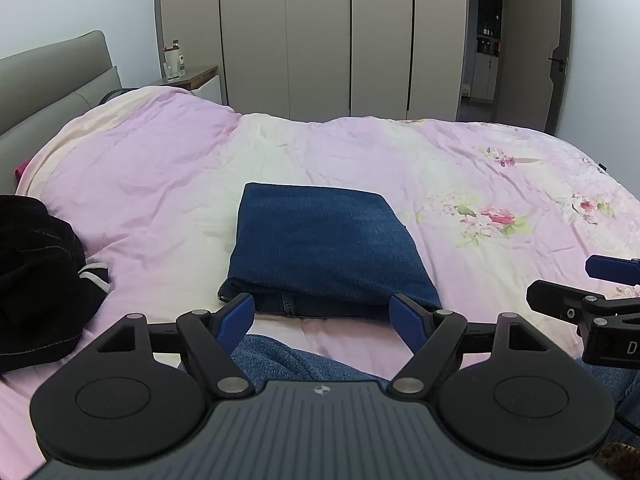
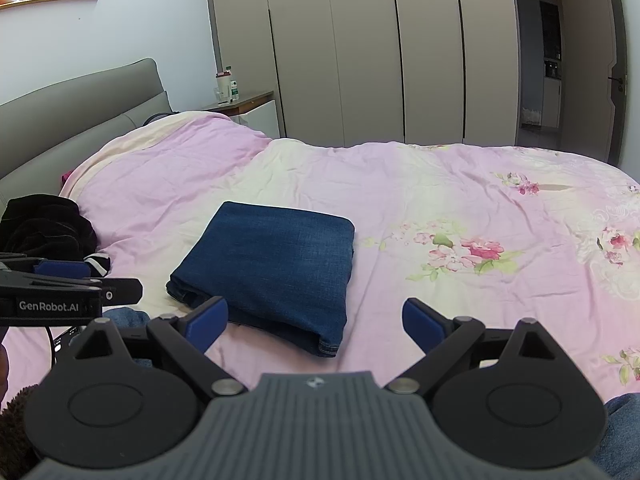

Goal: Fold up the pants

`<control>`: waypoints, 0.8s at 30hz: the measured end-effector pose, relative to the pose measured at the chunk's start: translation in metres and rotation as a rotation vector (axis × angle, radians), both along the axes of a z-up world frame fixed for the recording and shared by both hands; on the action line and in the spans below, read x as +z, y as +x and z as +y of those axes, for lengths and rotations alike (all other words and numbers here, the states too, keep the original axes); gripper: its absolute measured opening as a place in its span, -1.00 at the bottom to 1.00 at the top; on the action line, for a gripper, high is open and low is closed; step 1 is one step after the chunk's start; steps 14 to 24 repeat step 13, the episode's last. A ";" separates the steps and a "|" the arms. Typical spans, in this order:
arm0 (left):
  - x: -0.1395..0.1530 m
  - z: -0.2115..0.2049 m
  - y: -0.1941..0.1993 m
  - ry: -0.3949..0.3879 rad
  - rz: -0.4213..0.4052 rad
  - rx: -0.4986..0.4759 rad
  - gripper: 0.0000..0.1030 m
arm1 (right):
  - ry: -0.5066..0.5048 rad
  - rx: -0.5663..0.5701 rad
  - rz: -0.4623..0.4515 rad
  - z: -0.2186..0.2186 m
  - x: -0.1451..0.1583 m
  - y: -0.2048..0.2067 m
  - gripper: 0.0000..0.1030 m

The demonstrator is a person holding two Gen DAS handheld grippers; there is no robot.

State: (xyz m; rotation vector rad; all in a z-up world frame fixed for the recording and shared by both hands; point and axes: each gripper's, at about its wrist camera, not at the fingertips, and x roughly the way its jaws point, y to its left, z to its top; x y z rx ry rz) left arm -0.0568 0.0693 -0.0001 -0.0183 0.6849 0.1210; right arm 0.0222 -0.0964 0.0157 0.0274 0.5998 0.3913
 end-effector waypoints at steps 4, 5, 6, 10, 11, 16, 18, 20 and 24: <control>0.001 -0.001 -0.001 0.003 -0.003 0.000 0.75 | 0.000 0.001 0.000 0.000 0.001 0.000 0.76; 0.001 -0.002 -0.001 0.004 -0.005 0.000 0.75 | 0.001 0.001 -0.001 0.000 0.001 0.000 0.76; 0.001 -0.001 -0.002 0.004 -0.007 -0.001 0.75 | 0.001 0.001 -0.001 0.000 0.001 0.000 0.76; 0.002 -0.001 -0.003 0.007 -0.015 -0.007 0.75 | 0.001 0.001 -0.001 -0.001 0.001 -0.001 0.76; 0.002 -0.001 -0.004 0.007 -0.017 -0.007 0.75 | 0.002 0.001 -0.001 -0.001 0.001 -0.002 0.76; 0.003 -0.001 -0.004 0.009 -0.019 -0.005 0.75 | 0.001 0.001 -0.002 -0.001 0.001 -0.002 0.76; 0.003 -0.001 -0.004 0.009 -0.019 -0.005 0.75 | 0.001 0.001 -0.002 -0.001 0.001 -0.002 0.76; 0.003 -0.001 -0.004 0.009 -0.019 -0.005 0.75 | 0.001 0.001 -0.002 -0.001 0.001 -0.002 0.76; 0.003 -0.001 -0.004 0.009 -0.019 -0.005 0.75 | 0.001 0.001 -0.002 -0.001 0.001 -0.002 0.76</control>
